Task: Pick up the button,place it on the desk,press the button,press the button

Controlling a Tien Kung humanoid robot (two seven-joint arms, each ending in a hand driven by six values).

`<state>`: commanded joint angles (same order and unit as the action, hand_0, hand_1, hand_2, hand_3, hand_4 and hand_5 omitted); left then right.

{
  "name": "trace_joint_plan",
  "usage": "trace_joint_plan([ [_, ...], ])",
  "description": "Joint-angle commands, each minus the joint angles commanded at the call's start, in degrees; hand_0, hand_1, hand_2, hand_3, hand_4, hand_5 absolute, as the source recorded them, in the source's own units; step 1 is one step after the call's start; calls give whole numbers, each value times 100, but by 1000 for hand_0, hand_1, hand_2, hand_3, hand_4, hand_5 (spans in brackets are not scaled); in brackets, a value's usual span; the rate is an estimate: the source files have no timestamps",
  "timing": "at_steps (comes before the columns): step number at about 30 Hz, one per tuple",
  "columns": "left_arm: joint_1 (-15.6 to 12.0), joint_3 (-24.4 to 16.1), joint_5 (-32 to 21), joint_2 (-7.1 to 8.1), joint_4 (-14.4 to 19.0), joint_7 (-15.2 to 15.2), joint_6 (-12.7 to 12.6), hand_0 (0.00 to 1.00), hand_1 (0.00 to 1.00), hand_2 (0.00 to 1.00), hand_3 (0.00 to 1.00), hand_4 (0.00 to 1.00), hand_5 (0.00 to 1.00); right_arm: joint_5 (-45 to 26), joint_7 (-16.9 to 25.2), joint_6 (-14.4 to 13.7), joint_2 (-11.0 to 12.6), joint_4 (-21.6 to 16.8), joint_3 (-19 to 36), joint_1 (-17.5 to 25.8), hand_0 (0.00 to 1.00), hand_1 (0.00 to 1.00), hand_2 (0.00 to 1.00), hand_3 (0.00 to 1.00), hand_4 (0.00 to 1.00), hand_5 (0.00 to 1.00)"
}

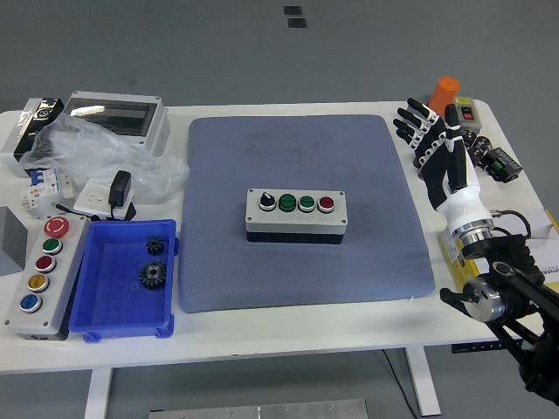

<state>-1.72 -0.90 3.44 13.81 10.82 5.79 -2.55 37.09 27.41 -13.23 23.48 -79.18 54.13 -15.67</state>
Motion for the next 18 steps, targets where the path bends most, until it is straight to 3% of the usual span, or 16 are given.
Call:
trace_joint_plan([
  [18, -22, -1, 12, -63, -4, 13, -14, 684, 701, 651, 646, 626, 463, -108, -79, 115, -13, 70, -207, -132, 868, 794, 806, 812, 998, 998],
])
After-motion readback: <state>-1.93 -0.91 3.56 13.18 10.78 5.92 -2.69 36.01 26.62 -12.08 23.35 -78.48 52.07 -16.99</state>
